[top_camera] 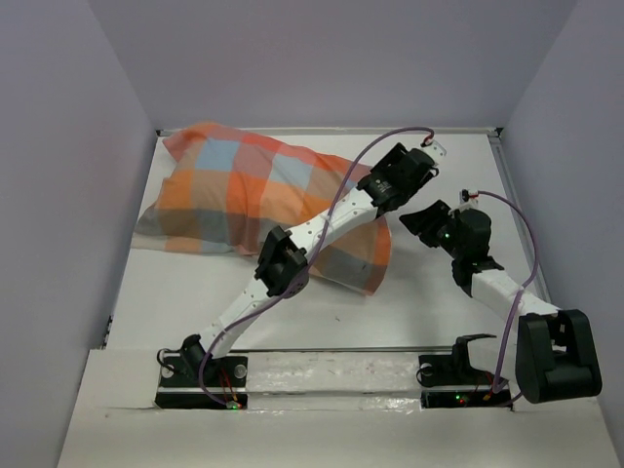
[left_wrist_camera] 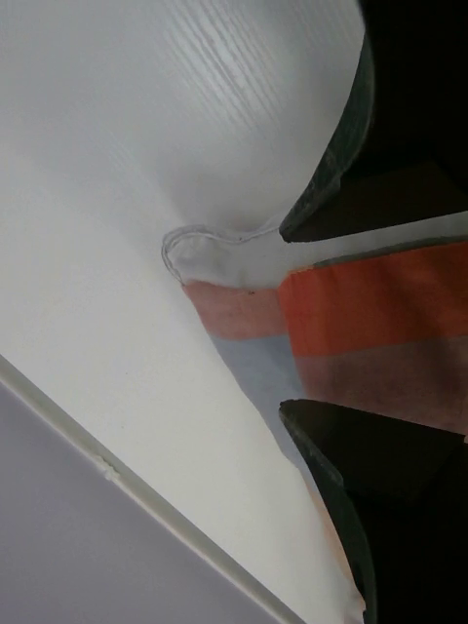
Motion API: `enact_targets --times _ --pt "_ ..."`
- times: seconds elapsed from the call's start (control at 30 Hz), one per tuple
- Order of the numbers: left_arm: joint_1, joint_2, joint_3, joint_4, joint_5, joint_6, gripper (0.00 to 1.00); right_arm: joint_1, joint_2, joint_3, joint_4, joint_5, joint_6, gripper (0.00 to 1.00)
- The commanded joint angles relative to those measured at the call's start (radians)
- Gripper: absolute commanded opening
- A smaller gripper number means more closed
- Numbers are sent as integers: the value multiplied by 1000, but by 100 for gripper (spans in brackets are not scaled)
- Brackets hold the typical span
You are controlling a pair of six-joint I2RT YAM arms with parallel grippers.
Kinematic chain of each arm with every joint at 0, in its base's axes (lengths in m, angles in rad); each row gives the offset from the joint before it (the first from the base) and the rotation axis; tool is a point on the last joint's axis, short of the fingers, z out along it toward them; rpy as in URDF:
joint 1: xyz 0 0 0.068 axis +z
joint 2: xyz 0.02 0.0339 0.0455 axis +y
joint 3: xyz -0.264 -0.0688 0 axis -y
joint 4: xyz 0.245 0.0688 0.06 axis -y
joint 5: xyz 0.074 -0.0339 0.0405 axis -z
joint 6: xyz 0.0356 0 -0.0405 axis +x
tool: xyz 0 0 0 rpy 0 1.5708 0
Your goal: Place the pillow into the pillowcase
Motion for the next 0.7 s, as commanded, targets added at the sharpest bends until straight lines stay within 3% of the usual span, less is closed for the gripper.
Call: enact_targets --times 0.0,0.17,0.23,0.43,0.67 --pt "14 -21 108 -63 160 -44 85 -5 -18 1 86 -25 11 52" --pt "23 -4 114 -77 178 -46 87 -5 -32 -9 88 -21 9 52" --pt "23 10 110 -83 152 -35 81 -5 -33 -11 89 -25 9 52" --pt "30 19 87 -69 134 -12 79 -5 -37 -11 89 -21 7 51" --pt "41 33 83 -46 94 11 62 -5 -24 -9 92 -20 9 51"
